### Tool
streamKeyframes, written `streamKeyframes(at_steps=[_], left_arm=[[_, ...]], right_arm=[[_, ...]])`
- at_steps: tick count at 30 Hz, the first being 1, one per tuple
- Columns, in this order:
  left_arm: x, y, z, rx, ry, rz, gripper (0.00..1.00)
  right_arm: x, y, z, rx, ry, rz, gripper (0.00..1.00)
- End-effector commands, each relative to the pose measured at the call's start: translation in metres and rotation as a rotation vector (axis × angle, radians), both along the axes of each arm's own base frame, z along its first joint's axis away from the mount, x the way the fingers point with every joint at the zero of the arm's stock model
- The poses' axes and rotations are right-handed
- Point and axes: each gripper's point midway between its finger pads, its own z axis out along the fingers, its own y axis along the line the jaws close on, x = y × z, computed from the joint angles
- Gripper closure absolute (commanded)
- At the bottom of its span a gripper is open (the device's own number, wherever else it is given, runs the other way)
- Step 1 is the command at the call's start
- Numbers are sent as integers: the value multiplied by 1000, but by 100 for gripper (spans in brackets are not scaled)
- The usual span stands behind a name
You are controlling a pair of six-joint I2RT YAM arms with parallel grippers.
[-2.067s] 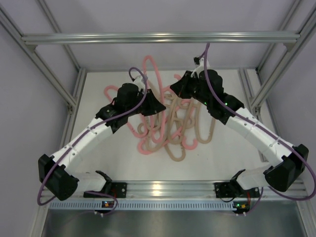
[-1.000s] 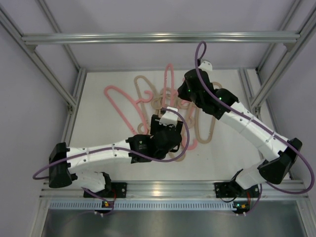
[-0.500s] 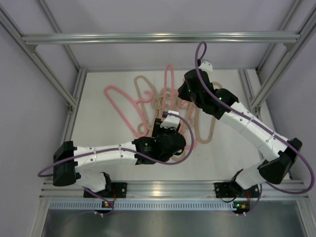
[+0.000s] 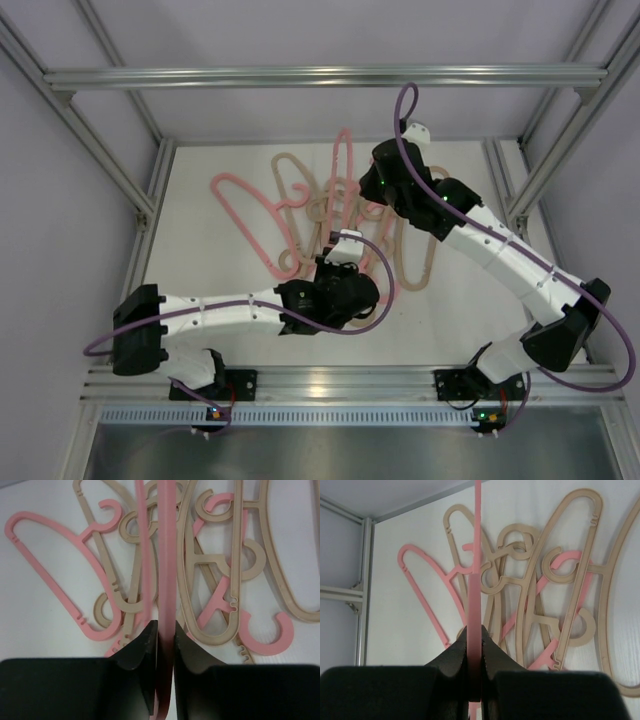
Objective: Organize the hangers
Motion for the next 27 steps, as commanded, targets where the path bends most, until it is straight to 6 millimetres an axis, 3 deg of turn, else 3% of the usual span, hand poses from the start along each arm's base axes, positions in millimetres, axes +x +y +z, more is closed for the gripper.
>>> streamKeyframes(at_steps=[1, 4, 6, 7, 13, 14, 16, 17, 20, 23, 27], left_arm=[[-1, 6, -1, 0, -13, 27, 83], [0, 9, 4, -10, -18, 33, 100], [0, 11, 8, -25, -16, 33, 100], [1, 12, 8, -32, -8, 32, 100], [12, 29, 1, -89, 69, 34, 100], [13, 33, 5, -109, 71, 32, 100], [18, 43, 6, -116, 81, 43, 100], [16, 43, 11, -141, 95, 20, 100], [19, 52, 22, -173, 119, -6, 100], [24, 68, 38, -202, 133, -7, 100], [17, 84, 62, -210, 170, -62, 100]], right_arm=[[-1, 5, 25, 47, -42, -10, 100], [-1, 3, 22, 45, -37, -14, 100], [-2, 2, 21, 41, -35, -7, 100], [-2, 1, 20, 39, -34, -8, 95], [-9, -14, 32, 34, -67, -6, 47], [-9, -17, 33, 26, -73, -4, 34], [-13, -24, 43, 29, -95, 0, 22], [-16, -29, 50, 32, -112, 4, 10], [-23, -39, 66, 33, -151, 22, 0], [-31, -49, 80, 28, -190, 50, 1], [-41, -71, 83, -2, -222, 49, 1]])
